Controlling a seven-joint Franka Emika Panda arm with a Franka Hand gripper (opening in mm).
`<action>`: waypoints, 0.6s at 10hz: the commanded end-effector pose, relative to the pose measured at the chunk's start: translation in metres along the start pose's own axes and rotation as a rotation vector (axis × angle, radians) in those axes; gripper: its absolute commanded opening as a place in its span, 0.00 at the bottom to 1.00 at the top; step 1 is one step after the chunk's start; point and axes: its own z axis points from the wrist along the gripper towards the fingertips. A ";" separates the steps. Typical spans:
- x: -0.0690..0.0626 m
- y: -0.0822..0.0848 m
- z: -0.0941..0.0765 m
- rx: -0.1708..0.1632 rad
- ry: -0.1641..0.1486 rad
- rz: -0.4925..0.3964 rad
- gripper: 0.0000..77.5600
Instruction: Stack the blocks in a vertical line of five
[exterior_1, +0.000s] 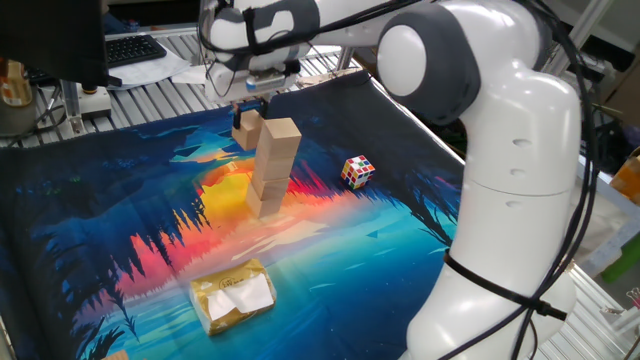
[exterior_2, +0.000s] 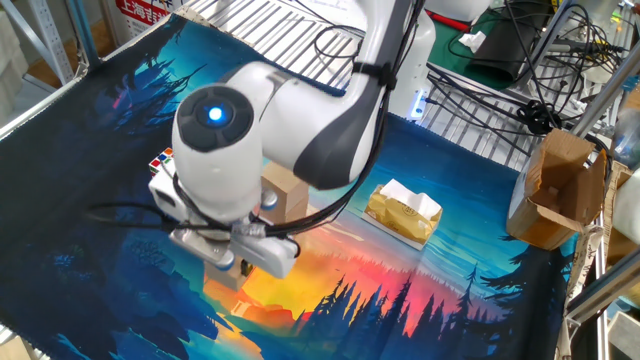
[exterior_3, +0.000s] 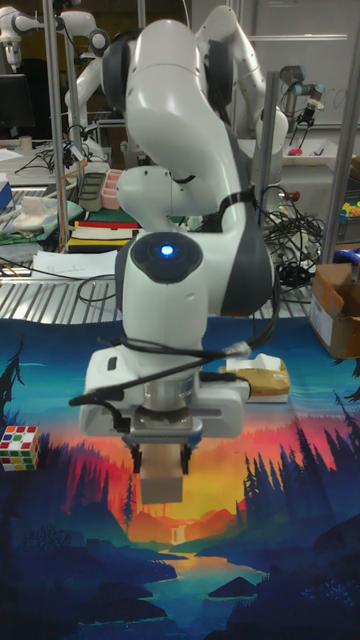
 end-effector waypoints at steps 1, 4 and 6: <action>0.010 0.003 -0.027 -0.004 0.004 0.048 0.01; 0.015 0.002 -0.044 -0.007 0.012 0.067 0.01; 0.017 0.001 -0.050 -0.007 0.017 0.070 0.01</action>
